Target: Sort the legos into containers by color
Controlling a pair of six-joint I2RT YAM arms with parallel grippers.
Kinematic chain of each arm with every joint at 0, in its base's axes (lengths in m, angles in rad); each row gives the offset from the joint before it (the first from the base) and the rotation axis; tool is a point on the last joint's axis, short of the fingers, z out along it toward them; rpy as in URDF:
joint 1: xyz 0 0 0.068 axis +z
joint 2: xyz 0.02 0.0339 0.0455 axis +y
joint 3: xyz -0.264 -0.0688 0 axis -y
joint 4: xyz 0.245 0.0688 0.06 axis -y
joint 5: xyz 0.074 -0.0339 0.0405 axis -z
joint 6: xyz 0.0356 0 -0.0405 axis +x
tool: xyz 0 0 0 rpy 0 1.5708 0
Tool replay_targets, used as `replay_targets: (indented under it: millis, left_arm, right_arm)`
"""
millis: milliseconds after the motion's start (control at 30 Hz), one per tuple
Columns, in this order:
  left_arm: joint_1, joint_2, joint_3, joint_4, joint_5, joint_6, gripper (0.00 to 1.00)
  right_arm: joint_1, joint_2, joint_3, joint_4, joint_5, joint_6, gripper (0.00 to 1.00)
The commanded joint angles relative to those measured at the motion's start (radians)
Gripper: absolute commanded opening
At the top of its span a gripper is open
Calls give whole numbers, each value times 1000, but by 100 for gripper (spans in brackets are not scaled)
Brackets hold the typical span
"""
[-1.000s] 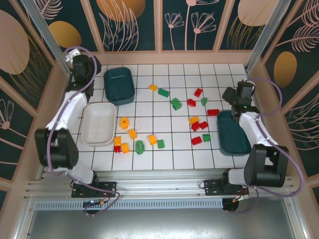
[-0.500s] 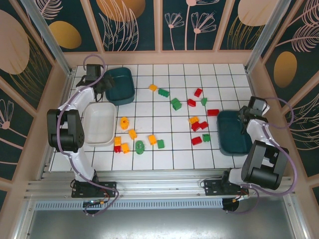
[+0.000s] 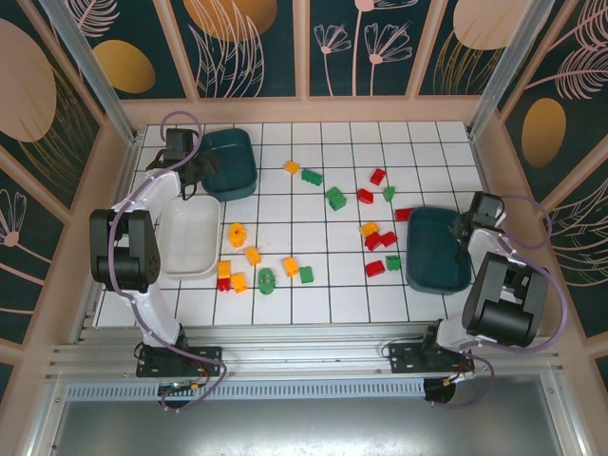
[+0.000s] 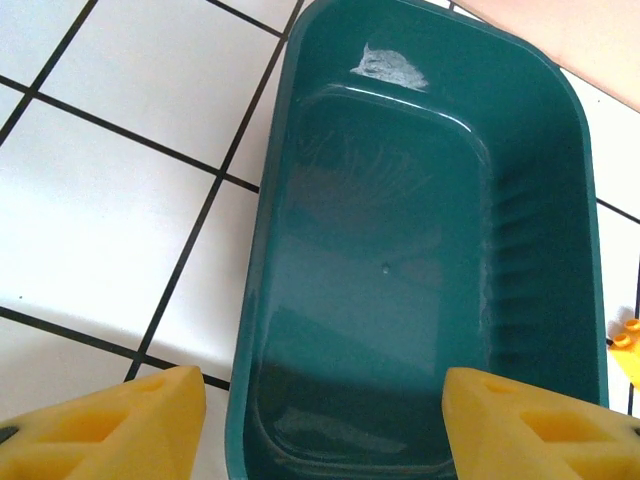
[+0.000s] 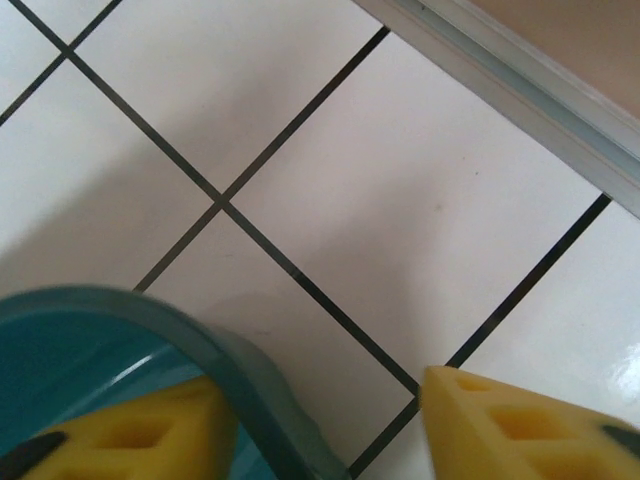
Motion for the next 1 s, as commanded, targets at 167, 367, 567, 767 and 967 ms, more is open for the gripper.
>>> replay_targets:
  millis: [167,367,567,767,967]
  left_arm:
    - [4,-58,-10,2,-14,-8,64]
    - [5,-65,-22,2,-15,-8,64]
    - [4,-75,-24,0,-18,-3,64]
    - [5,-82,-22,-6,-22,3,64]
    - [5,-82,-25,-3,-17,0,64]
  right_arm:
    - [-6,-18,-11,18,-68,-10,38]
    - [4,-19,-16,22,-109,-19,26]
    - [19,-30,-14,14,-101,-34,15]
    - [40,-53,-13,12,-104,-45,1]
    - [88,-120,-15,-6,-90,-40,0]
